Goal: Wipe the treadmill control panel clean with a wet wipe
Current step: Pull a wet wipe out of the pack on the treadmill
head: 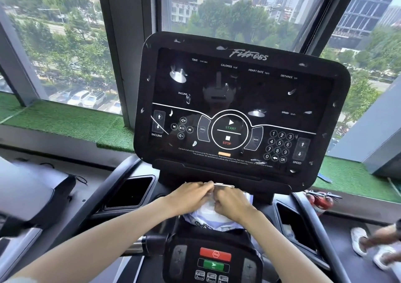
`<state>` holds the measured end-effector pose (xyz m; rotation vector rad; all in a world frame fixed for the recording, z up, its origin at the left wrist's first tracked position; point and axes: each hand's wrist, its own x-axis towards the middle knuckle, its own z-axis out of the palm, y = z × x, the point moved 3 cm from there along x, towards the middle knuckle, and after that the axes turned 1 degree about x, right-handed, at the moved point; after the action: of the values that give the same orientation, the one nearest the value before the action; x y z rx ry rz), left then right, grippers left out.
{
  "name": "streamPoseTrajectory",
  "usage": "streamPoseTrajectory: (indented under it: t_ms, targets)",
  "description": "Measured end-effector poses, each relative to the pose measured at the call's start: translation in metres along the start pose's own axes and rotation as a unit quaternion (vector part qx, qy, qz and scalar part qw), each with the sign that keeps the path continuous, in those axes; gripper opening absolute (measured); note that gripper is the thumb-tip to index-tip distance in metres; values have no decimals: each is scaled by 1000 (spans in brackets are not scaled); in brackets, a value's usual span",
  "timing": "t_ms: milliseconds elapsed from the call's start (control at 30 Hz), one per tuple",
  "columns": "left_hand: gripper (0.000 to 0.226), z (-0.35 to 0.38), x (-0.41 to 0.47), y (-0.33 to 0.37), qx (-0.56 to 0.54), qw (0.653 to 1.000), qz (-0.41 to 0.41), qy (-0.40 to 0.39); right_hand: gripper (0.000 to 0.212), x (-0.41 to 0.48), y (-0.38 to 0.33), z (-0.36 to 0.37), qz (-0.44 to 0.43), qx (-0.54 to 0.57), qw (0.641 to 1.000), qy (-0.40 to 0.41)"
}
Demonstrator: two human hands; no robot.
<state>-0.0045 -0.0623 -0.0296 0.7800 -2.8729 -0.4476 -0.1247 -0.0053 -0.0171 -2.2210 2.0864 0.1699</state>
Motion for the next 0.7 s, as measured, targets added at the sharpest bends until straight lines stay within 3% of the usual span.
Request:
streamPoseTrajectory:
  t_ms: [233,333,400,433,533,600,700]
  targets:
    - [37,-2,-1,-3,-41,999,12,-16,28,-14,9,-6,45,169,980,95]
    - [31,-5,3,7,-44,999,-2,-19,14,-14,7,-6,61,197,975,86]
    - [26,-4,7,10,-48,998,-29,-17,24,-15,9,-7,71,211,970,95]
    - [23,-4,8,10,-42,998,-41,-16,27,-17,12,-8,81,219,965,116]
    - [13,-5,9,11,16,999,-40,-21,8,-19,21,-7,120,294,930,185]
    - [9,-8,6,14,43,998,-21,-33,8,-18,25,-3,129,360,909,167]
    - [10,-6,6,22,36,999,6,-40,16,-17,22,4,115,348,924,109]
